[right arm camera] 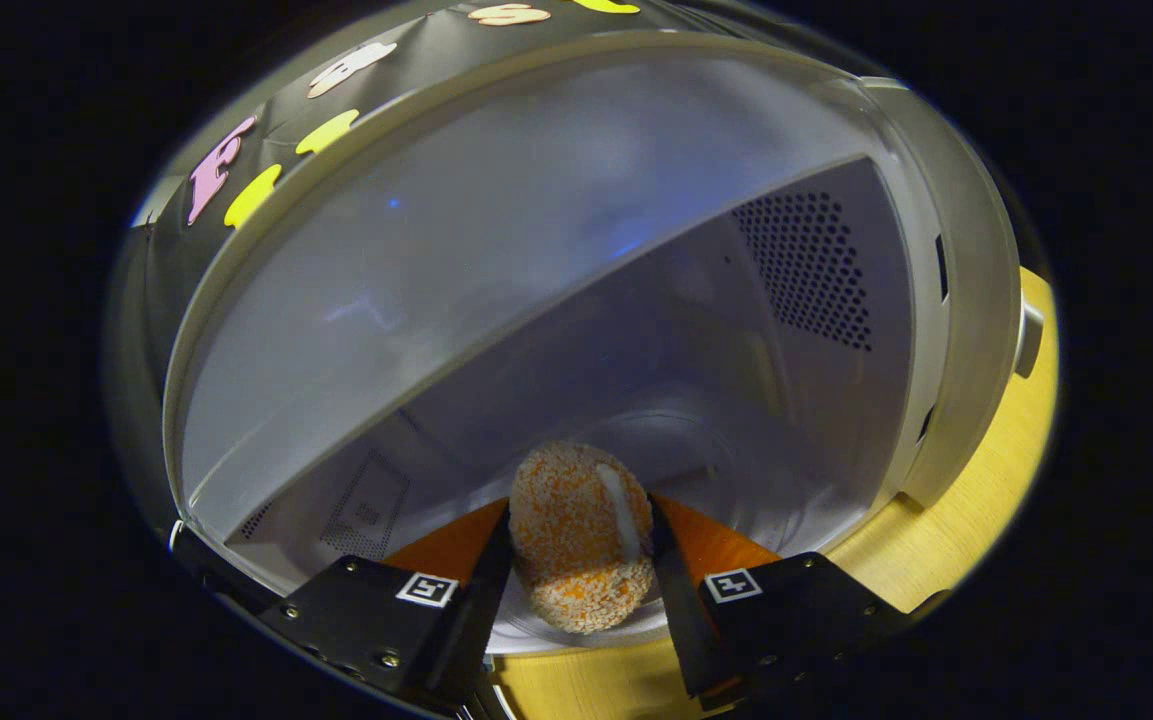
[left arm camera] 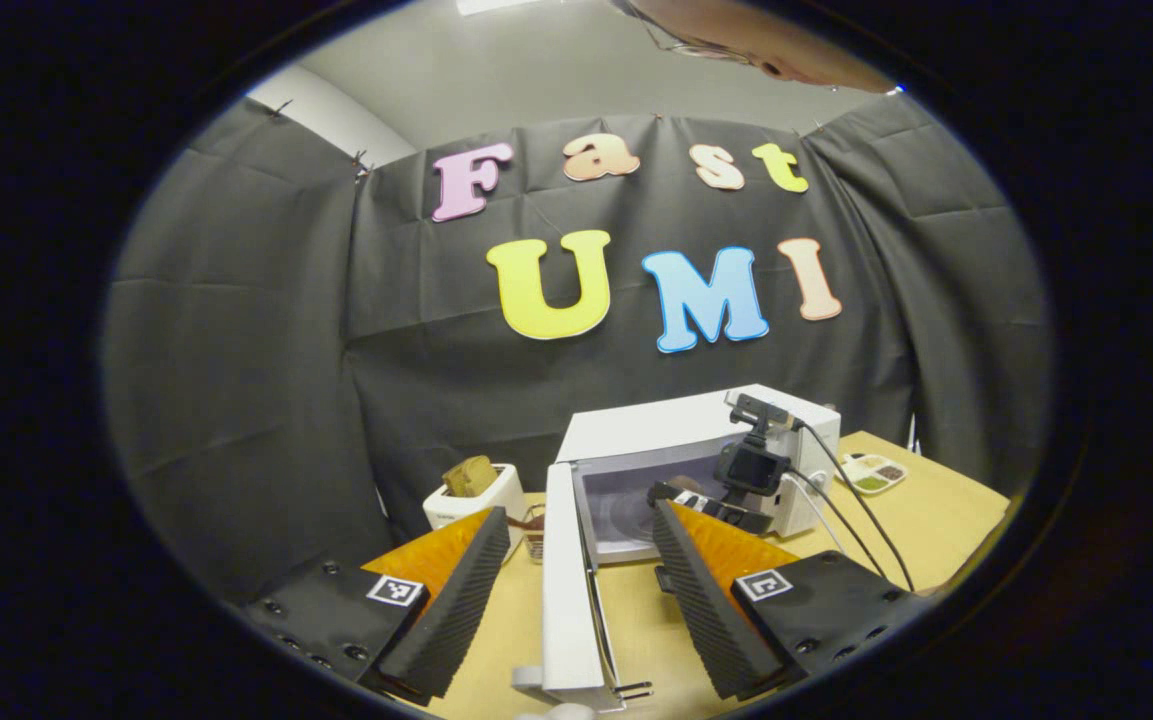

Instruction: Open the microwave oven with the left hand, put the food in, and close the microwave oven.

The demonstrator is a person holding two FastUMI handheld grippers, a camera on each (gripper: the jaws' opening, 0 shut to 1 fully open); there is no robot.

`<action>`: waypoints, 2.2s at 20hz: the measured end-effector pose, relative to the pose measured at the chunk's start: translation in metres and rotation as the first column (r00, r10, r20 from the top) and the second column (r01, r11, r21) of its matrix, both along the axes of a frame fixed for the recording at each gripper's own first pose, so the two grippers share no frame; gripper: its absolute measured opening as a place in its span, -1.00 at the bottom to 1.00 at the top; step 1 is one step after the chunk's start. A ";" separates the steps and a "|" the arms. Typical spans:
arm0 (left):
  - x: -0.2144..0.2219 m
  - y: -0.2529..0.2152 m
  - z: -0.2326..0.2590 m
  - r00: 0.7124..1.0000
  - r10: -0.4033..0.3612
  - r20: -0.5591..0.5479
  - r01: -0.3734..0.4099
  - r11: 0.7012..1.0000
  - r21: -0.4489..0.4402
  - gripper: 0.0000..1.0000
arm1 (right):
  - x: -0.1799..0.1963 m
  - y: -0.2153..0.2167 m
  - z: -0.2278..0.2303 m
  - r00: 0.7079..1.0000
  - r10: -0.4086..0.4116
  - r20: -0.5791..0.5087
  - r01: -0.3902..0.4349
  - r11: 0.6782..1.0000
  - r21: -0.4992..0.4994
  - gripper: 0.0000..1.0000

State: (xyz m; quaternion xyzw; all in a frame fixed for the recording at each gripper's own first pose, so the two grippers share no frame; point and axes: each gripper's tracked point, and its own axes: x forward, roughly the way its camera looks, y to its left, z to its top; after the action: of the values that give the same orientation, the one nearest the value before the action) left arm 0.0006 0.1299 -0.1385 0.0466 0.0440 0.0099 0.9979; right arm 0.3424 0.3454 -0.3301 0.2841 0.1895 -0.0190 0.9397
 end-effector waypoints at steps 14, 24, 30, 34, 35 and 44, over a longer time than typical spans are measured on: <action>-0.004 0.005 0.013 0.999 0.025 0.033 -0.026 0.999 0.027 0.99 | -0.026 -0.040 0.025 0.998 -0.051 0.043 0.052 0.999 -0.016 0.96; -0.032 0.063 -0.001 0.989 0.128 0.075 -0.137 0.982 0.127 0.99 | -0.157 -0.129 0.103 0.984 0.092 0.152 -0.054 0.971 -0.233 0.96; -0.069 0.105 -0.055 0.972 0.234 -0.008 -0.231 0.965 0.121 0.97 | -0.235 -0.179 0.124 0.966 0.230 0.119 -0.164 0.898 -0.407 0.86; -0.082 0.112 -0.090 0.960 0.277 -0.049 -0.269 0.956 0.119 0.99 | -0.268 -0.187 0.146 0.950 0.294 0.104 -0.233 0.891 -0.389 0.96; -0.082 0.110 -0.098 0.958 0.282 -0.058 -0.274 0.954 0.120 0.99 | -0.275 -0.183 0.156 0.941 0.319 0.111 -0.258 0.892 -0.370 0.96; -0.078 0.112 -0.152 0.947 0.302 -0.106 -0.300 0.953 0.043 0.95 | -0.297 -0.186 0.186 0.913 0.398 0.090 -0.315 0.826 -0.467 0.96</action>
State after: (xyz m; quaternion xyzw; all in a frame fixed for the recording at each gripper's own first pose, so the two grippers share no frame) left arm -0.0776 0.2414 -0.2903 0.0527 0.1058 0.1600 0.9800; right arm 0.0452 0.1594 -0.1436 0.0227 0.1426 0.1411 0.9794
